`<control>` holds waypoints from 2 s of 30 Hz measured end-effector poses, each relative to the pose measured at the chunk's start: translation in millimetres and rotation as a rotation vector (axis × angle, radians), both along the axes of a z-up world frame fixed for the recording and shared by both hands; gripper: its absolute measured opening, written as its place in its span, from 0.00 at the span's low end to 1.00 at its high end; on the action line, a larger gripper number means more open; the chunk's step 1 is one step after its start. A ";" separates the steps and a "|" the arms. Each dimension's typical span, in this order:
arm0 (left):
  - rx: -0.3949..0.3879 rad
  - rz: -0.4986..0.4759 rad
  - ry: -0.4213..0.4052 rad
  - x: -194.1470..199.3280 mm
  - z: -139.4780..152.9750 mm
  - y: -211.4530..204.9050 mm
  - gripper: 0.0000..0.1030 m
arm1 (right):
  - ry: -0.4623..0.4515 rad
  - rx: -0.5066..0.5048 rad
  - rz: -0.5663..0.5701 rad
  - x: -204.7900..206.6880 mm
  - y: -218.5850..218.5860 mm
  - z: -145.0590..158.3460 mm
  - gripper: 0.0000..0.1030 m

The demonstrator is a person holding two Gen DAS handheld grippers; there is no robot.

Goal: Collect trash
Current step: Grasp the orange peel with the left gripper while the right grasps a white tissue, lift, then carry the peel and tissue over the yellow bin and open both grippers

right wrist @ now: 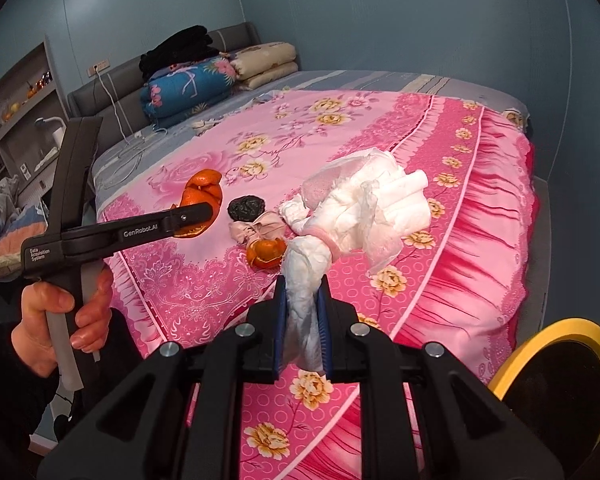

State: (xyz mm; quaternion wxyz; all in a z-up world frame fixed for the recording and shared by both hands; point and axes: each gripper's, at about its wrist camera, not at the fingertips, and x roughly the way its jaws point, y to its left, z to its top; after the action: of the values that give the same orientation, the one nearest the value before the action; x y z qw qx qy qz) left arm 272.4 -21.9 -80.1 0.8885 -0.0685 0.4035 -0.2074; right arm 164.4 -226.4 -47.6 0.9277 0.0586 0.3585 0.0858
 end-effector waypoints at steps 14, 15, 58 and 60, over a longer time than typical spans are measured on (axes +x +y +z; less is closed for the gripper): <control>-0.010 -0.107 -0.016 -24.2 15.6 -63.1 0.28 | -0.036 0.037 -0.133 -33.2 -65.4 11.9 0.14; -0.011 -0.115 -0.018 -25.6 17.0 -67.9 0.28 | -0.037 0.038 -0.148 -36.8 -71.0 12.4 0.14; 0.050 -0.541 0.006 -112.7 3.9 -275.4 0.28 | 0.004 0.116 -0.510 -137.9 -228.6 -26.9 0.14; 0.058 -0.560 0.016 -117.7 -0.2 -282.7 0.28 | 0.010 0.118 -0.517 -141.5 -234.3 -30.5 0.15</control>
State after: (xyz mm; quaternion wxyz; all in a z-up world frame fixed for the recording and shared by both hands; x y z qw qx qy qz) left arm 154.7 -304.6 -80.3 0.7951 0.0697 0.4194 -0.4326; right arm 22.8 -460.7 -78.1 0.9120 0.2028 0.3305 -0.1335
